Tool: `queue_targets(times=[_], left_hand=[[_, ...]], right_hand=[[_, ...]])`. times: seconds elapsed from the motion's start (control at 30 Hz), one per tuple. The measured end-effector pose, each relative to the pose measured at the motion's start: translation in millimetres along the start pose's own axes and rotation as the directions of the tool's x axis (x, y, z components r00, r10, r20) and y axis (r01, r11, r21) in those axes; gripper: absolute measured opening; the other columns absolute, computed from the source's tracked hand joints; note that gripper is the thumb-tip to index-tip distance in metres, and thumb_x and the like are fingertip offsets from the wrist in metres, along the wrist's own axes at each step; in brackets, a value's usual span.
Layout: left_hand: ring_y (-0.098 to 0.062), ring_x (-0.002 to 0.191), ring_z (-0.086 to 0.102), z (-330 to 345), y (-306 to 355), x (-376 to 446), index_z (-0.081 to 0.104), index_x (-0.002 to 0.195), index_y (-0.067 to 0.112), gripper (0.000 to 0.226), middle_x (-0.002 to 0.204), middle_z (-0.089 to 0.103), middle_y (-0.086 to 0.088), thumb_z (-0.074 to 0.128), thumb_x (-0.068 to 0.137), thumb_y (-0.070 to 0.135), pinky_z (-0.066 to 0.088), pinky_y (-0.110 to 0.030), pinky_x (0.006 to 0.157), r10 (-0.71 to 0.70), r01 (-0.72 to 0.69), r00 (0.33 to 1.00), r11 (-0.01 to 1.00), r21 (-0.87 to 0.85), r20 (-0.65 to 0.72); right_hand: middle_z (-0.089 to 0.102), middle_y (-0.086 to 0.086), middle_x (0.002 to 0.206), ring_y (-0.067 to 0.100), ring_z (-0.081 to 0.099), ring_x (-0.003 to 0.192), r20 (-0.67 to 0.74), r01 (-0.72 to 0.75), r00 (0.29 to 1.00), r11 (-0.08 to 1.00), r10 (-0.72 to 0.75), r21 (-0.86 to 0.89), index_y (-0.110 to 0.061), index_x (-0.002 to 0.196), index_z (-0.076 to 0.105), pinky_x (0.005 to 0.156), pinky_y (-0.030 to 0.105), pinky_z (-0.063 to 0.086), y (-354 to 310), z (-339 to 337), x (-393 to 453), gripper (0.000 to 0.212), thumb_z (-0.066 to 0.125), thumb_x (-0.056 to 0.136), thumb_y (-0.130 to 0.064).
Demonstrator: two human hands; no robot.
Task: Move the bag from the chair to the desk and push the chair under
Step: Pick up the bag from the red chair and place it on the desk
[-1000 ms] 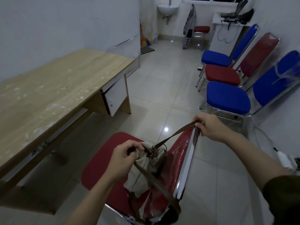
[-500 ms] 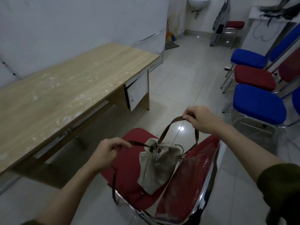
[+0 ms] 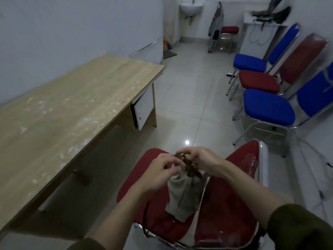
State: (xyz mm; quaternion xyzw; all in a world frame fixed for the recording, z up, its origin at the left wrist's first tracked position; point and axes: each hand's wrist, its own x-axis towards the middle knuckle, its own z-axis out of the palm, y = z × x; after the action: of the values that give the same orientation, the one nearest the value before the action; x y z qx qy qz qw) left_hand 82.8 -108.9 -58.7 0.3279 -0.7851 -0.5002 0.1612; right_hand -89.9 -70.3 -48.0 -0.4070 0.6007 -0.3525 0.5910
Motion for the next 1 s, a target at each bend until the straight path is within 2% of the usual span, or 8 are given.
queue_targets(times=[0.13, 0.3, 0.43, 0.57, 0.73, 0.8, 0.87, 1.0], left_hand=[[-0.005, 0.121, 0.041, -5, -9, 1, 0.072, 0.096, 0.023, 0.018, 0.117, 0.051, 0.025, 0.062, 0.081, 0.023, 0.031, -0.021, 0.101, 0.045, -0.065, 0.975, 0.994, 0.084, 0.219], [-0.008, 0.109, 0.06, -7, -22, 14, 0.073, 0.092, 0.012, 0.019, 0.113, 0.069, 0.001, 0.057, 0.084, 0.014, 0.048, -0.022, 0.092, 0.0, 0.052, 0.984, 0.958, -0.283, 0.181], [-0.015, 0.109, 0.06, 1, -36, 28, 0.064, 0.104, 0.017, 0.025, 0.108, 0.064, 0.003, 0.057, 0.083, 0.004, 0.05, -0.019, 0.085, -0.059, 0.071, 0.989, 0.994, -0.082, 0.136], [-0.02, 0.13, 0.037, 6, -50, 40, 0.038, 0.135, 0.018, 0.067, 0.138, 0.041, -0.004, 0.069, 0.076, 0.017, 0.038, -0.031, 0.103, -0.125, 0.112, 0.988, 0.985, 0.133, 0.094], [-0.024, 0.145, 0.005, 1, -43, 48, 0.019, 0.143, 0.032, 0.1, 0.156, 0.017, 0.002, 0.079, 0.063, 0.037, 0.009, -0.054, 0.117, -0.103, 0.013, 0.952, 0.954, 0.3, 0.287], [-0.025, 0.144, 0.014, -3, -49, 49, 0.029, 0.138, 0.035, 0.093, 0.153, 0.025, 0.002, 0.077, 0.06, 0.045, 0.01, -0.055, 0.117, -0.097, 0.001, 0.93, 0.965, 0.261, 0.354], [-0.019, 0.13, 0.041, -9, -56, 46, 0.046, 0.127, 0.031, 0.073, 0.134, 0.049, 0.006, 0.077, 0.062, 0.045, 0.034, -0.046, 0.11, -0.06, -0.007, 0.925, 0.985, 0.174, 0.374], [-0.008, 0.094, 0.057, -21, -70, 25, 0.062, 0.096, 0.025, 0.025, 0.098, 0.063, 0.008, 0.071, 0.073, 0.031, 0.047, -0.03, 0.087, 0.005, -0.037, 0.969, 0.991, 0.126, 0.245]], right_hand=[[0.063, 0.007, 0.076, 0.016, 0.059, 0.07, -0.224, -0.013, 0.974, 1.0, 0.012, -0.002, -0.013, 0.08, 0.063, 0.065, 0.026, 0.046, 13, 2, 0, 0.017, 0.05, 0.091, -0.015], [0.063, 0.008, 0.073, 0.021, 0.059, 0.071, -0.352, 0.064, 0.926, 0.977, -0.134, -0.203, -0.018, 0.078, 0.048, 0.066, 0.029, 0.049, 18, -13, -15, 0.038, 0.042, 0.078, 0.02], [0.059, 0.007, 0.076, 0.012, 0.057, 0.072, -0.307, 0.067, 0.93, 0.915, -0.202, -0.399, -0.02, 0.08, 0.046, 0.064, 0.022, 0.048, 7, -9, -28, 0.04, 0.037, 0.075, 0.019], [0.051, 0.006, 0.069, -0.003, 0.048, 0.057, -0.259, 0.143, 0.925, 0.885, -0.279, -0.443, -0.005, 0.083, 0.046, 0.054, 0.009, 0.042, -23, 7, -35, 0.03, 0.034, 0.077, 0.021], [0.048, 0.005, 0.066, 0.006, 0.048, 0.057, -0.198, 0.298, 0.895, 0.865, -0.401, -0.405, -0.007, 0.068, 0.044, 0.058, 0.022, 0.047, -74, 14, -45, 0.038, 0.033, 0.071, 0.03], [0.049, 0.006, 0.063, 0.009, 0.049, 0.055, -0.191, 0.342, 0.873, 0.843, -0.448, -0.415, -0.009, 0.064, 0.043, 0.056, 0.026, 0.046, -86, 9, -46, 0.041, 0.033, 0.069, 0.031], [0.048, 0.011, 0.058, 0.018, 0.048, 0.055, -0.181, 0.364, 0.863, 0.83, -0.471, -0.422, -0.007, 0.063, 0.043, 0.055, 0.028, 0.043, -90, 6, -45, 0.039, 0.034, 0.068, 0.031], [0.047, 0.01, 0.054, 0.019, 0.047, 0.055, -0.134, 0.375, 0.876, 0.828, -0.464, -0.417, -0.01, 0.059, 0.042, 0.055, 0.028, 0.041, -90, 4, -38, 0.041, 0.034, 0.066, 0.03]])
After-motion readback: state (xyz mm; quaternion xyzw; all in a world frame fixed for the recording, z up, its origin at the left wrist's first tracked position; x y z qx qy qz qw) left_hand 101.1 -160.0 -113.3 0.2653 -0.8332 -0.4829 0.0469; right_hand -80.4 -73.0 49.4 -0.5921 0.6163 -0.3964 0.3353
